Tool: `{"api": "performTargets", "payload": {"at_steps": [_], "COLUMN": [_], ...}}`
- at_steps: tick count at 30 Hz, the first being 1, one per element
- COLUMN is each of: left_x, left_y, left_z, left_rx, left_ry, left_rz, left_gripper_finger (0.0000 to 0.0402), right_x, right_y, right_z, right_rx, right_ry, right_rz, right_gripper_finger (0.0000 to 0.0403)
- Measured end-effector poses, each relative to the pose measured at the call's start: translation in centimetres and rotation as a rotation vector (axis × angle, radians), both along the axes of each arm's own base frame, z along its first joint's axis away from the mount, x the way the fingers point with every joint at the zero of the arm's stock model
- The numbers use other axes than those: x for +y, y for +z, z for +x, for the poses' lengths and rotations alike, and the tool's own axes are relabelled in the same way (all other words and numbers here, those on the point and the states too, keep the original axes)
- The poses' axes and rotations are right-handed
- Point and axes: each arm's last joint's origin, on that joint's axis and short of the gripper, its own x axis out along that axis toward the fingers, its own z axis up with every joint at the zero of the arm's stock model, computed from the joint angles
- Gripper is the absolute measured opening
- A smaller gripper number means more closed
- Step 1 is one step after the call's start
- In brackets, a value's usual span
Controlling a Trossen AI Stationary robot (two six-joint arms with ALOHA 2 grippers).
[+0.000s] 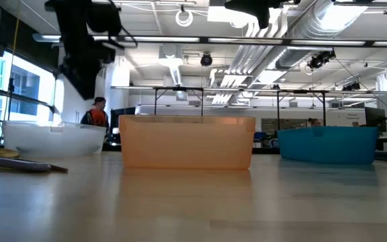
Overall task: Sort silverware by color (type)
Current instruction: Put the black spoon into the white bin
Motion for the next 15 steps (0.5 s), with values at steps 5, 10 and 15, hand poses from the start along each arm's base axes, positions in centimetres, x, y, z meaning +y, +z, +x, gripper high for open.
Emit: {"api": "performTargets", "payload": {"at_steps": [5,10,15], "left_x": [-1.6,-3.5,-5.1], "left_y": [4.3,8.8,12.2], "left_z": [-1.1,-2.1,-2.6], "left_rx": [-0.338,-0.733,-1.012], "left_ry": [-0.038,-0.108,-0.268], "left_rz": [0.154,0.342,0.496], "left_gripper_finger": [0.0146,0.0146,0.0146], "right_x": [0.0,0.0,0.0], "right_y": [0.0,0.0,0.0], "right_z": [0.0,0.0,0.0], "right_rx": [0.000,0.000,-0.002], "right_ry": [0.000,-0.003,-0.003], "right_rz": [-0.006,-0.007,-0.007], "right_gripper_finger": [0.0146,0.0146,0.0146]}}
